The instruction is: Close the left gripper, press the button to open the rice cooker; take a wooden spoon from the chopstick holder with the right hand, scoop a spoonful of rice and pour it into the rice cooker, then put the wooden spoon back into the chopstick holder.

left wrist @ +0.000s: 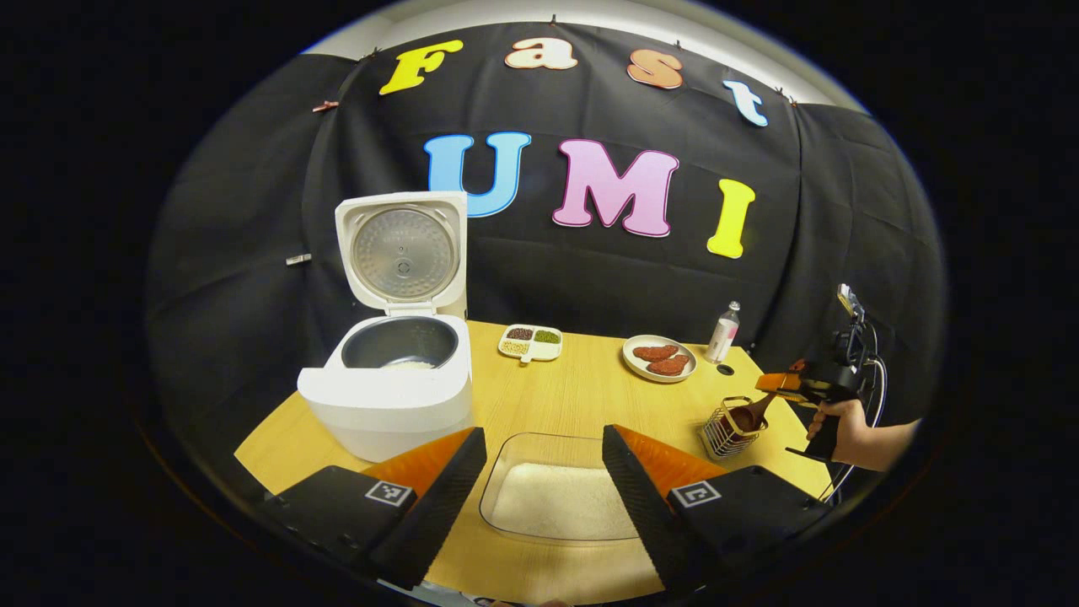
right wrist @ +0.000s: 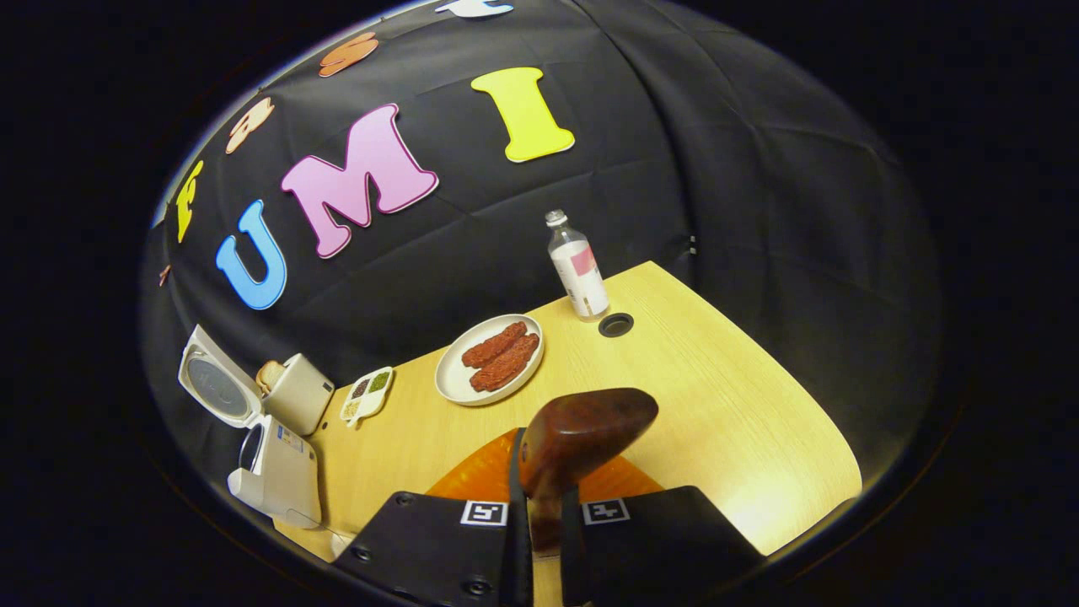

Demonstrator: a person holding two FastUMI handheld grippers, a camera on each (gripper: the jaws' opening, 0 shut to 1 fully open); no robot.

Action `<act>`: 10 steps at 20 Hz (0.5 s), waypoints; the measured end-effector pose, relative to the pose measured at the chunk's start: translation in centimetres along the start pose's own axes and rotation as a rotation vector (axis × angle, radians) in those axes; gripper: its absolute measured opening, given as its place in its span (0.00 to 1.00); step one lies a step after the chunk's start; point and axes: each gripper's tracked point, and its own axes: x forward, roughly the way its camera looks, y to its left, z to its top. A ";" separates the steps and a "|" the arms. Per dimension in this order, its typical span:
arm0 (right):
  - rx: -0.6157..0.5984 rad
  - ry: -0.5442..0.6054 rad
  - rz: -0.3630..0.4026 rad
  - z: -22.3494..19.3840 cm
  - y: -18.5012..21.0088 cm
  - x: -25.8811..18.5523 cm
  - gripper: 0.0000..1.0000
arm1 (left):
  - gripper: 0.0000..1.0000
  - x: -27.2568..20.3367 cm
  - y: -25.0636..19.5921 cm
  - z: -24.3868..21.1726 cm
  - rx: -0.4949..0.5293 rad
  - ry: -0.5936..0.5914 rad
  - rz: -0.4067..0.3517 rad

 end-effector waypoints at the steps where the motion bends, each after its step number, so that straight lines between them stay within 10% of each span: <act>1: -0.020 -0.018 -0.001 1.1 0.3 -0.4 0.17 | 0.96 -0.1 0.3 0.0 -0.014 -0.002 0.001; 10: -0.037 -0.143 -0.001 6.5 5.0 -6.8 0.17 | 0.95 -3.1 5.8 0.1 -0.032 -0.055 0.018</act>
